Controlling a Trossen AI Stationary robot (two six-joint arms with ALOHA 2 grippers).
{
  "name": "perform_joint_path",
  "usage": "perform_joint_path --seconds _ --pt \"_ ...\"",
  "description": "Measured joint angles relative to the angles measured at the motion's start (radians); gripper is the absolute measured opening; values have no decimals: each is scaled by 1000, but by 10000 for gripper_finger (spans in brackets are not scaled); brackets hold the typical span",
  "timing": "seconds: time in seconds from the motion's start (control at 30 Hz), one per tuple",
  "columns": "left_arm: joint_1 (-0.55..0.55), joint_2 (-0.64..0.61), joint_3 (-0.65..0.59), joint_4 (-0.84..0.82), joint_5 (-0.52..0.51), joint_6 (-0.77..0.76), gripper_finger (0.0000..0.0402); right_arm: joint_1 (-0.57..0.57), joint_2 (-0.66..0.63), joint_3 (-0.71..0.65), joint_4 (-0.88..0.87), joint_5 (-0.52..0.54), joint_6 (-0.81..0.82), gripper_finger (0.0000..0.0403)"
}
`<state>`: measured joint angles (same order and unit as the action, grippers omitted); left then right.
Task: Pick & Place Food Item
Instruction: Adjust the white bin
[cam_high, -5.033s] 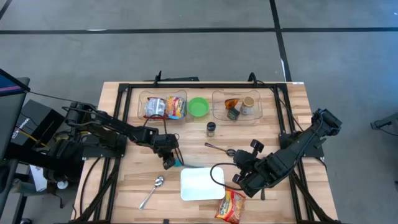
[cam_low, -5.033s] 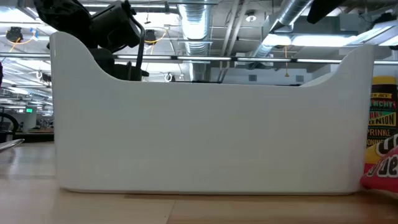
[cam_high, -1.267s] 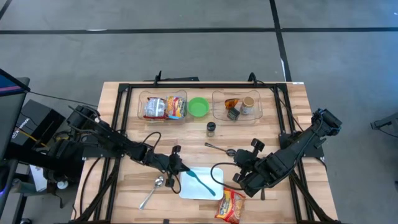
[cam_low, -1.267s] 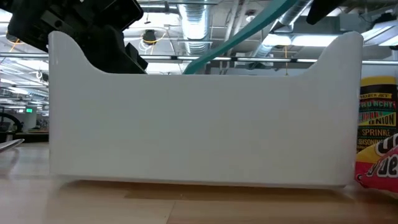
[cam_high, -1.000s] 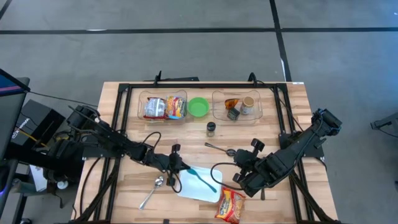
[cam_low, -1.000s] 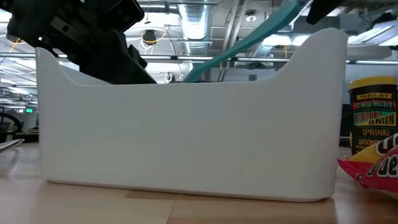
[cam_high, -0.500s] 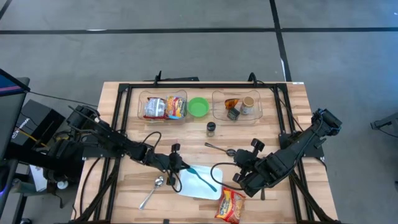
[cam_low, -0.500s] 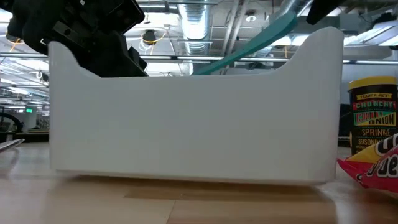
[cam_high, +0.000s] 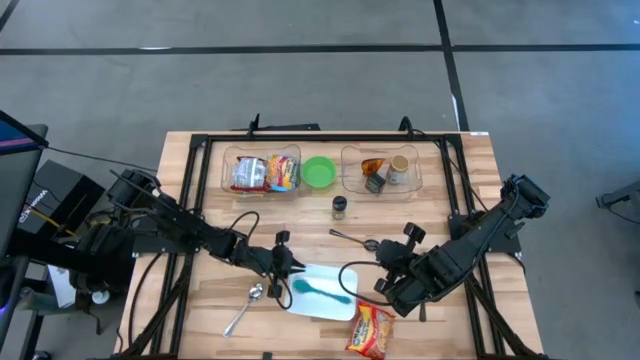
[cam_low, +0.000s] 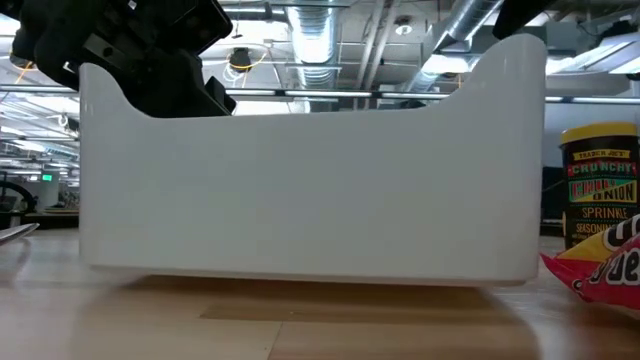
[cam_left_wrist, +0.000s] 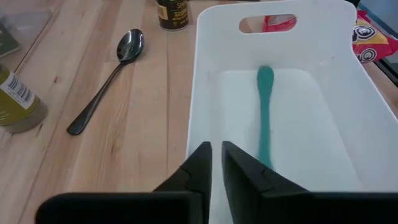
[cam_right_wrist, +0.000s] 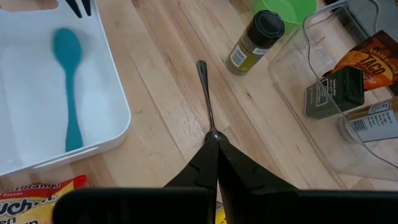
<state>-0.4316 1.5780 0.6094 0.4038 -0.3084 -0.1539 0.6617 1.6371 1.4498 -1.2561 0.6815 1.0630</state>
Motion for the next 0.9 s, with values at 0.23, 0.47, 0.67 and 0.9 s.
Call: perform_joint_path --seconds 0.23,0.47,0.67,0.9 --pt "0 2 -2 19 1 -5 50 0 0 0 0 0 0 3" --pt "0 -50 -3 48 5 -8 50 0 0 0 0 0 0 3" --pt "0 -156 -2 28 -5 -4 38 0 0 0 0 0 0 3" --pt "6 -280 -2 -162 -125 46 13 0 0 0 0 0 0 3"
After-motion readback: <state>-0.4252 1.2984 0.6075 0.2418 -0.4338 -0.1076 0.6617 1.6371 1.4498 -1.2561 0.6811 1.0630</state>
